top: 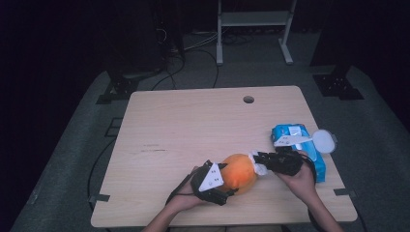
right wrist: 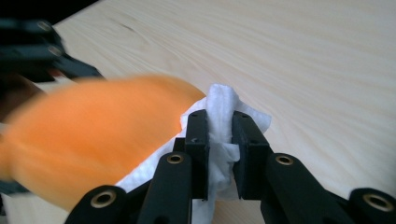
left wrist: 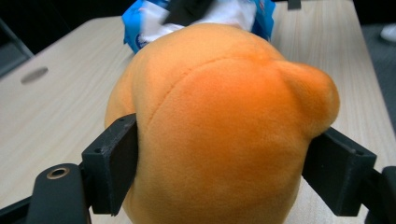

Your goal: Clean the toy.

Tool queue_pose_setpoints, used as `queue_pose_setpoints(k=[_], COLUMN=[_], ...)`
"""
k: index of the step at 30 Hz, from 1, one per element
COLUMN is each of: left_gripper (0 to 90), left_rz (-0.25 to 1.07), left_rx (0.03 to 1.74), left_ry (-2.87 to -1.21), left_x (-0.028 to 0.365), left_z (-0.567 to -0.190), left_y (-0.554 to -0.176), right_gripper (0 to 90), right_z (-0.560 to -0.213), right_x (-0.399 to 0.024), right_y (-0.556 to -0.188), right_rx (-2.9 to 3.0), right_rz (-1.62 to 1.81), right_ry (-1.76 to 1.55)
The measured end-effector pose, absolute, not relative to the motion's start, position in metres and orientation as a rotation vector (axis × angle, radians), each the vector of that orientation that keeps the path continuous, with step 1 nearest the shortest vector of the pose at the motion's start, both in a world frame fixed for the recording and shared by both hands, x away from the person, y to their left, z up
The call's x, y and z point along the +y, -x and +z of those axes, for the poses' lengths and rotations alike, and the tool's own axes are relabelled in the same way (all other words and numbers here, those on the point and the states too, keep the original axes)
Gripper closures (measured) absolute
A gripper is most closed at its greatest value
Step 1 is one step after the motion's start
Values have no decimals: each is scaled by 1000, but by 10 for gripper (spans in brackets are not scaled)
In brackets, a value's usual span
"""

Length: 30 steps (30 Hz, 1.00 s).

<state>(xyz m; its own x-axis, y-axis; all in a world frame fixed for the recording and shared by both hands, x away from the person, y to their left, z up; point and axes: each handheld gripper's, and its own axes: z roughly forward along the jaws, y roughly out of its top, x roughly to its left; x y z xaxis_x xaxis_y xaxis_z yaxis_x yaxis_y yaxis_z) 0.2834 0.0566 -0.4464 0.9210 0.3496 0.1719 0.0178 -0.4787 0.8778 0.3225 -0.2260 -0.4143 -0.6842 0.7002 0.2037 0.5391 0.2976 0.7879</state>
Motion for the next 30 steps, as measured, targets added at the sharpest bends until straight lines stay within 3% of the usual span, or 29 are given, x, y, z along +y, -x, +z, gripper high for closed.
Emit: queue_pose_setpoints(k=[9,18,20,23,30], left_gripper=[191,100,112,210,223], left_rz=[231,271,291,293,261], left_rx=[491,508,487,496,547], left_ry=[-1955,-1974,-1990,-1985,-1960], left_x=[77,72,71,73,71], left_z=[-449,-449,-448,-447,-447], left_y=[-305,-304,-302,-302,-306], right_gripper=[770,769,769,772,772], right_z=[-397,-410,-412,-407,-391], right_x=[-200,-206,-208,-202,-174], right_y=[-304,-316,-317,-310,-290], right_rx=[2409,2378,2377,2374,2410], right_rz=[1429,1372,1356,1368,1445], right_ry=[-1000,-1059,-1073,-1043,-876])
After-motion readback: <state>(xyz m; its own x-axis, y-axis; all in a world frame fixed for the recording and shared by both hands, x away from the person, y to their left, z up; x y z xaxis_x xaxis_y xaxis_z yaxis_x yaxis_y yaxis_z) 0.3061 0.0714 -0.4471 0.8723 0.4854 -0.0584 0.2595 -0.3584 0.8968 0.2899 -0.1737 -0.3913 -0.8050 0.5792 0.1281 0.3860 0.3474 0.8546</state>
